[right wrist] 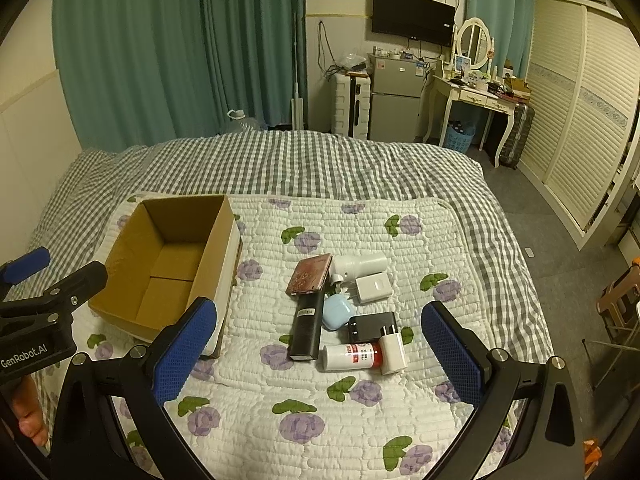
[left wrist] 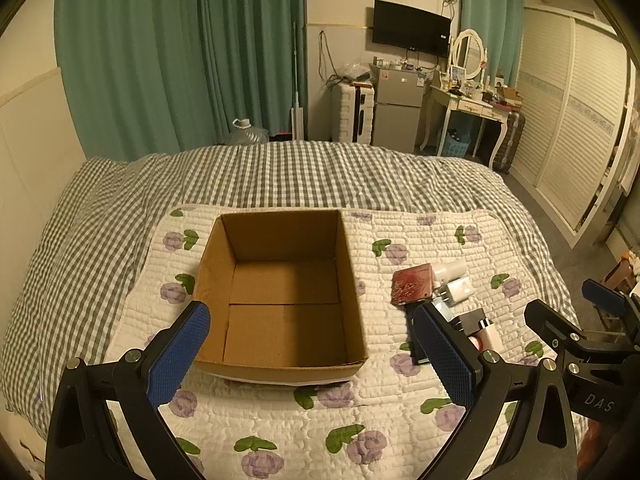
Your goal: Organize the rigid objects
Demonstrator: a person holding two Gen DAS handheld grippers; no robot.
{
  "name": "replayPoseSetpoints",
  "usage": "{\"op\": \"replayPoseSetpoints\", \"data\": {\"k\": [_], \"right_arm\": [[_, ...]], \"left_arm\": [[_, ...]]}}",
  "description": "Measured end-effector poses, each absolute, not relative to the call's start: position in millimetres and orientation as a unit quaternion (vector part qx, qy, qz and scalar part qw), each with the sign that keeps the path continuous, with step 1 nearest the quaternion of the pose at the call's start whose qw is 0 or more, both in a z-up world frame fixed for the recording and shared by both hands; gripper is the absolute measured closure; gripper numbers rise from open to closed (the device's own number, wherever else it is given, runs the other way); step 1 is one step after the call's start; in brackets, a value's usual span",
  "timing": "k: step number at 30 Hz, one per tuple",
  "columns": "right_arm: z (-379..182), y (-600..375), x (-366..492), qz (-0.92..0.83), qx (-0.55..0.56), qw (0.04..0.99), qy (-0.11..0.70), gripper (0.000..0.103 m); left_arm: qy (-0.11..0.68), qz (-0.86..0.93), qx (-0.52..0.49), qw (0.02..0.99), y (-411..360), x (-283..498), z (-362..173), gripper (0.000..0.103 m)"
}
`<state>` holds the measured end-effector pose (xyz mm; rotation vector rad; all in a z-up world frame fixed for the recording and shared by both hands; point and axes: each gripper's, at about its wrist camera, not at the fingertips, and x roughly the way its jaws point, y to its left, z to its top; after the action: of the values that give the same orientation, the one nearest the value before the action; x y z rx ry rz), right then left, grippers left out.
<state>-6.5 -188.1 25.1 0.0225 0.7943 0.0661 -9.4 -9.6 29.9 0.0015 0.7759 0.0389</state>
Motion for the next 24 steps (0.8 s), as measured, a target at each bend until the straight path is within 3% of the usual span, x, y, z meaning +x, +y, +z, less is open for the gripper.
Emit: {"op": "replayPoseSetpoints", "data": {"k": [13, 20, 24], "right_arm": [[20, -242, -9, 0.016, 0.003, 0.922, 0.387, 0.0], [-30, -276, 6, 0.003, 0.001, 0.903, 0.429, 0.0], [-67, -291, 19, 0.005, 0.01, 0.889, 0.458, 0.009]], "left_arm": [[0.392, -0.009, 0.016, 0.92, -72, -2, 10, 0.0], [0.435, -0.04, 0.031, 0.899, -114, 15, -42, 0.0], [0.448, -0.047, 0.044, 0.892, -137, 31, -75, 0.001]]}}
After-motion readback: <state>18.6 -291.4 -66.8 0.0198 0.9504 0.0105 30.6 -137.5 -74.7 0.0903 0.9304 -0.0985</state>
